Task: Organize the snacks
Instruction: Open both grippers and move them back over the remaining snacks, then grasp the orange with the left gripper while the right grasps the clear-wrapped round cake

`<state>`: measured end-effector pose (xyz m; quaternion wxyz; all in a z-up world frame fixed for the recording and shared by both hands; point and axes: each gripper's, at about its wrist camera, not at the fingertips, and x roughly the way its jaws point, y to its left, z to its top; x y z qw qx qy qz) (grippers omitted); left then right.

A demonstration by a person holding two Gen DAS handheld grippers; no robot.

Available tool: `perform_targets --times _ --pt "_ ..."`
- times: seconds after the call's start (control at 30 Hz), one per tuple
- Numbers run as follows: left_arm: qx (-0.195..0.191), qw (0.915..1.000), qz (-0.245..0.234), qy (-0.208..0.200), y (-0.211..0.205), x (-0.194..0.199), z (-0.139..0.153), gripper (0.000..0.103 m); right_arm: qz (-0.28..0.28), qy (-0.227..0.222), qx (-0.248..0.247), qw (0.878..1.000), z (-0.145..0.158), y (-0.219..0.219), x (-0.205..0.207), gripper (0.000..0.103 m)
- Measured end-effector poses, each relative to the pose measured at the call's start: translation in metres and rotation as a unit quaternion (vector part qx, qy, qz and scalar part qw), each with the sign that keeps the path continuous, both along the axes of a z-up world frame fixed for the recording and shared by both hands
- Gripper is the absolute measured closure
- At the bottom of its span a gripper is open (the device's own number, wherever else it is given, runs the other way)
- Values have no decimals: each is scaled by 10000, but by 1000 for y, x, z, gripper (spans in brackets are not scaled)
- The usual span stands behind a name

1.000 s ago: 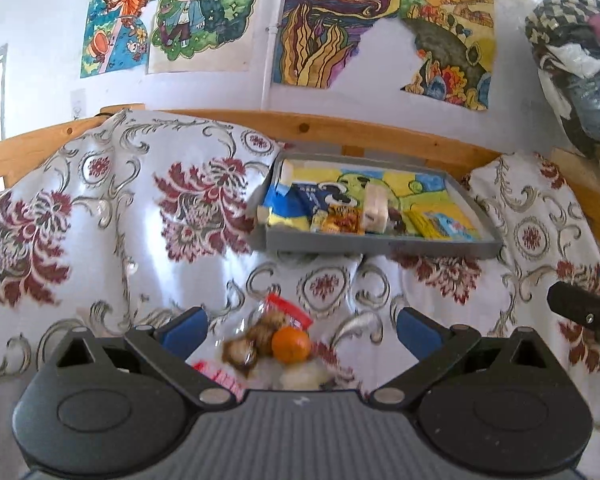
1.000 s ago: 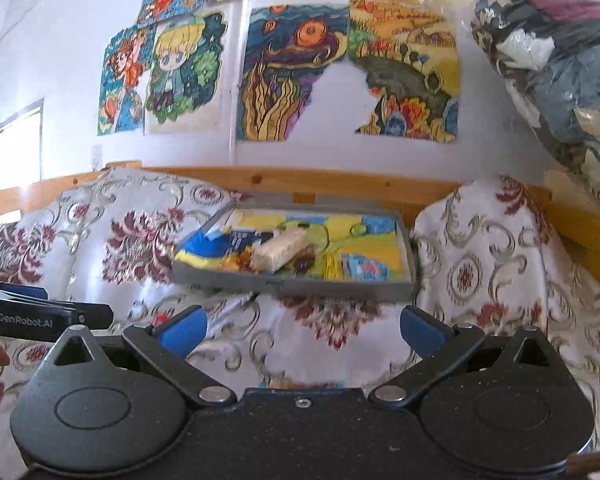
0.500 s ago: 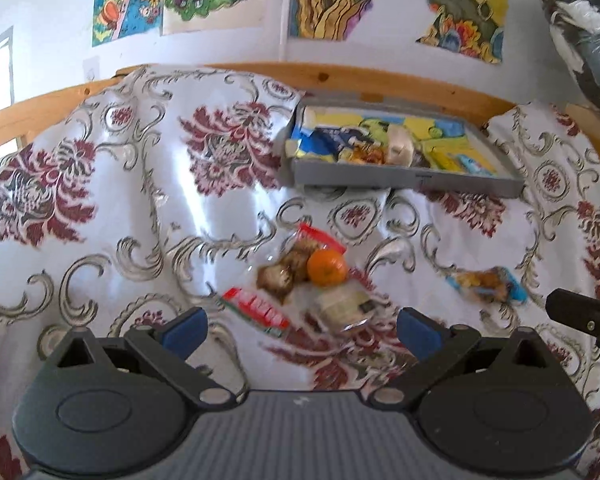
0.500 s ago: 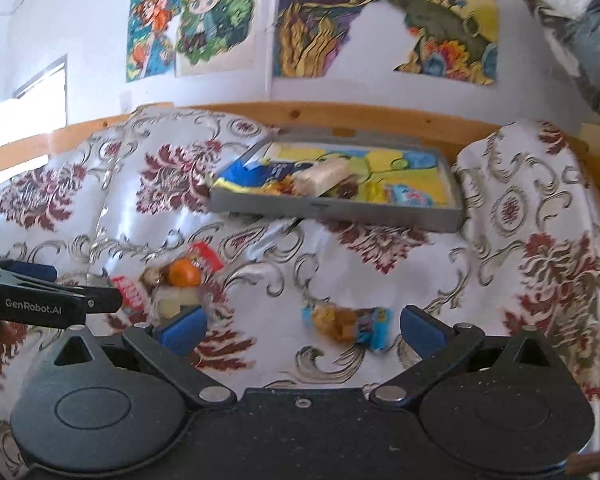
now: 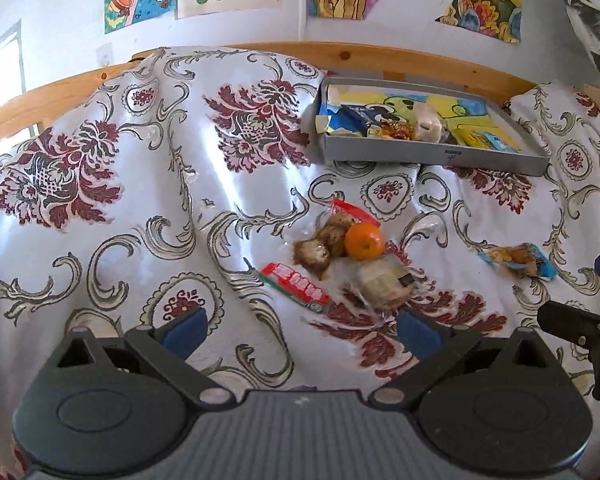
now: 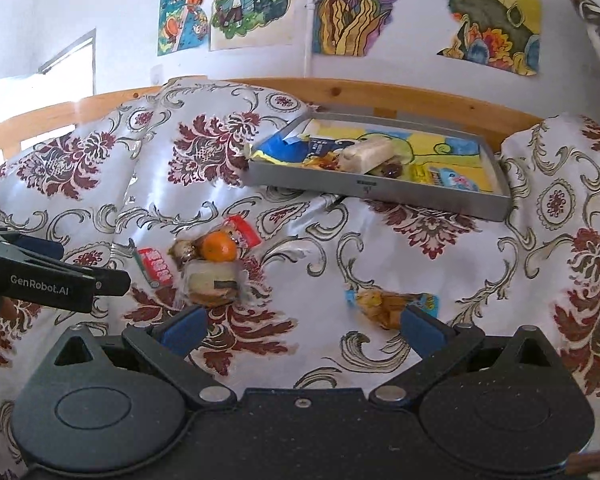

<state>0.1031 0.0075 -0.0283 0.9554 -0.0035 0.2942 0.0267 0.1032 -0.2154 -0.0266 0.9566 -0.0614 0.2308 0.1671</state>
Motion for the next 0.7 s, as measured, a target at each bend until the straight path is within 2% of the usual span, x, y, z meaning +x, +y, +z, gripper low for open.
perform_targets --times 0.33,0.7 --pt "89 9999 70 3 16 9 0 1 152 127 -36 9998 -11 14 11 1" --pt "113 9999 80 51 35 14 -4 1 621 272 -233 9974 -28 45 16 1"
